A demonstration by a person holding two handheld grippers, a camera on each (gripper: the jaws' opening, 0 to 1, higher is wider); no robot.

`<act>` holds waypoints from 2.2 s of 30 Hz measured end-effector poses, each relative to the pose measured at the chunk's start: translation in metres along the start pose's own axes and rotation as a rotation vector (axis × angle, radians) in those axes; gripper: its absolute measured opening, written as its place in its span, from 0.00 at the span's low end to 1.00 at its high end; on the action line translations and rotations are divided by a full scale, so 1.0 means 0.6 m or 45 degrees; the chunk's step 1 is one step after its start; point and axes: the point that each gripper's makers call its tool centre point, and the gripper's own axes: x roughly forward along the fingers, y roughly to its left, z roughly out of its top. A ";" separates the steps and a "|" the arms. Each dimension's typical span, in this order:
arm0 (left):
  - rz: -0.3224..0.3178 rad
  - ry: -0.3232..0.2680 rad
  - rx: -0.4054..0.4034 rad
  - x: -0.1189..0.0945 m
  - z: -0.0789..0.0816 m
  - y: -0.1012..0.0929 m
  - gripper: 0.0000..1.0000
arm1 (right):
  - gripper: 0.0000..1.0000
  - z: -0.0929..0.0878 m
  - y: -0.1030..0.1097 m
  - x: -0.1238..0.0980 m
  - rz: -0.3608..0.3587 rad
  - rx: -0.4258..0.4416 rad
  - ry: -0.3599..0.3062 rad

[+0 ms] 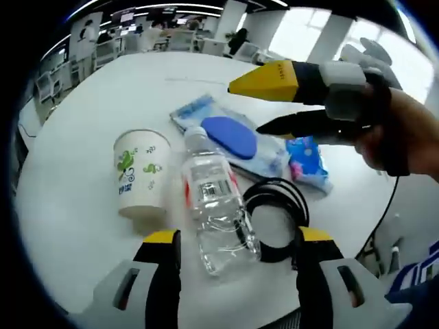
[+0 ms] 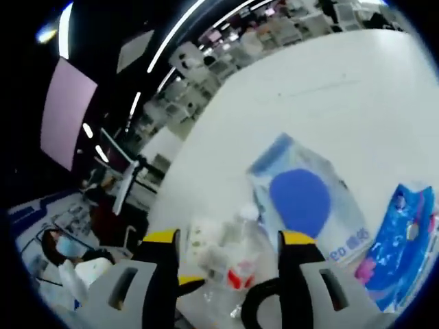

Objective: Arrange the tabletop items into an orderly group along one side of the table until the central work area is clear of visible clutter.

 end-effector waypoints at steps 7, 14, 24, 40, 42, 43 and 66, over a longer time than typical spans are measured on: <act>0.014 0.009 -0.023 0.006 -0.001 0.007 0.64 | 0.51 0.009 0.004 0.029 -0.003 0.011 0.040; 0.030 0.019 -0.052 0.018 0.005 0.008 0.64 | 0.51 0.000 0.000 0.064 -0.014 0.057 0.104; 0.028 0.041 -0.069 0.032 -0.001 0.007 0.64 | 0.47 -0.020 -0.017 0.092 -0.113 0.039 0.158; 0.078 0.062 0.041 0.044 -0.011 0.013 0.49 | 0.39 -0.045 -0.034 0.133 -0.184 -0.033 0.225; 0.090 0.068 0.049 0.043 -0.012 0.019 0.45 | 0.33 -0.046 -0.040 0.136 -0.188 -0.037 0.222; 0.077 0.054 0.044 0.044 -0.009 0.018 0.45 | 0.31 -0.044 -0.043 0.136 -0.192 -0.034 0.213; -0.001 -0.044 0.066 0.036 -0.007 0.020 0.41 | 0.18 -0.017 -0.027 0.114 -0.075 0.125 0.032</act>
